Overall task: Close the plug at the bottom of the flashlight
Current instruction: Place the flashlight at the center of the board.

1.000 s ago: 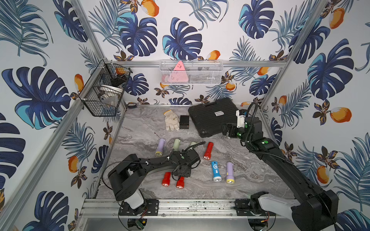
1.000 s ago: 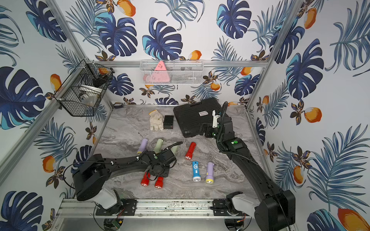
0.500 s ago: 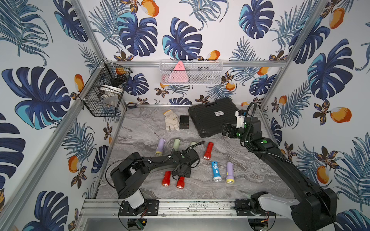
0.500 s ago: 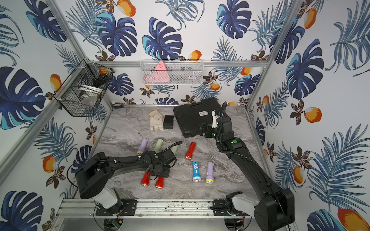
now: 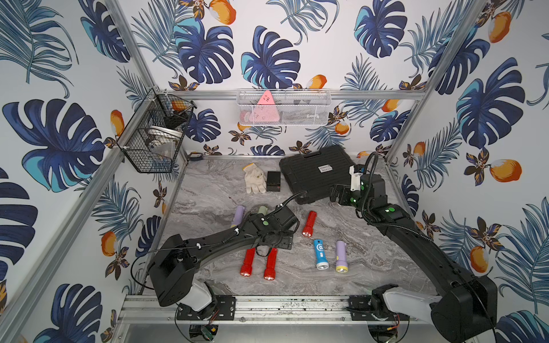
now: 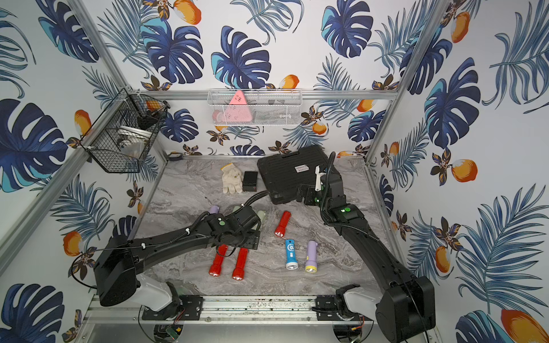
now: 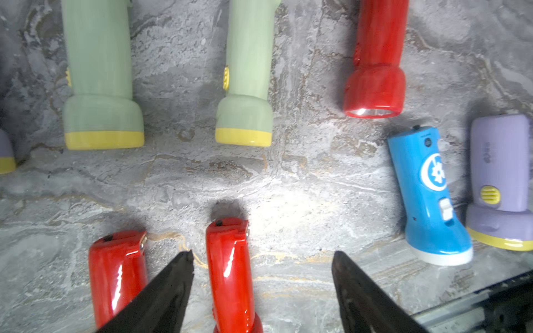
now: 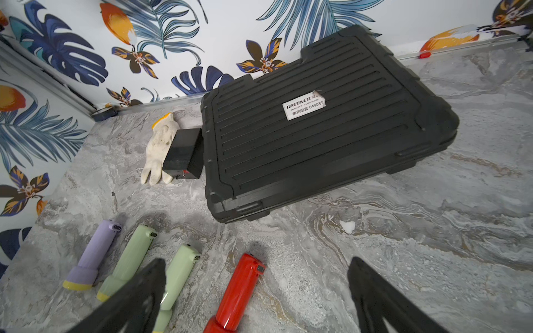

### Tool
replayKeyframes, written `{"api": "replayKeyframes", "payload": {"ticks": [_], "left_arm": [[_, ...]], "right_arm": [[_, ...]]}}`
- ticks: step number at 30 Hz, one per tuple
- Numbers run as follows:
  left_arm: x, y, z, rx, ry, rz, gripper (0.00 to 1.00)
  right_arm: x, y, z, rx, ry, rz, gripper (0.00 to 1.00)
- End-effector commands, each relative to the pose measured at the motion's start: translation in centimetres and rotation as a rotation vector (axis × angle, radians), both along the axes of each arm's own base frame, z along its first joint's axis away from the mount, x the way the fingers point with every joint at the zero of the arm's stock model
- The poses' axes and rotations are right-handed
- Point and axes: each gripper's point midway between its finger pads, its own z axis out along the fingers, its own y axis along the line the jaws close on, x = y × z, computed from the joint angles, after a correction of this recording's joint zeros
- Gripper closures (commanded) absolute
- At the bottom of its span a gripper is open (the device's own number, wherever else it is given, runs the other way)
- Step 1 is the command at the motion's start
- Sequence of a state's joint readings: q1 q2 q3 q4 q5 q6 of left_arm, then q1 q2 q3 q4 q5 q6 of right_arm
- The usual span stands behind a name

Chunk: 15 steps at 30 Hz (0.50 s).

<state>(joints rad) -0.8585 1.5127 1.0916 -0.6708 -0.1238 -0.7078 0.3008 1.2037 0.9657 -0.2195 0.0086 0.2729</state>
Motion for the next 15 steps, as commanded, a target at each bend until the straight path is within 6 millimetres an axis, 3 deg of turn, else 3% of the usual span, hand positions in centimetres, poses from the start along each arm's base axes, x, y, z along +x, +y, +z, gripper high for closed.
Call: {"api": "replayKeyframes", "payload": {"ticks": [1, 9, 15], "left_arm": [[0.5, -2.2, 1.1, -0.101, -0.024, -0.032, 0.2], [-0.1, -7.4, -0.6, -0.163, 0.001, -0.141, 0.2], [-0.7, -11.0, -1.7, -0.164, 0.016, -0.22, 0.18]], "right_arm": [[-0.2, -1.7, -0.4, 0.02, 0.021, -0.083, 0.0], [-1.8, -6.3, -2.4, 0.105, 0.081, -0.246, 0.0], [-3.2, -8.1, -2.8, 0.129, 0.072, -0.294, 0.0]]}}
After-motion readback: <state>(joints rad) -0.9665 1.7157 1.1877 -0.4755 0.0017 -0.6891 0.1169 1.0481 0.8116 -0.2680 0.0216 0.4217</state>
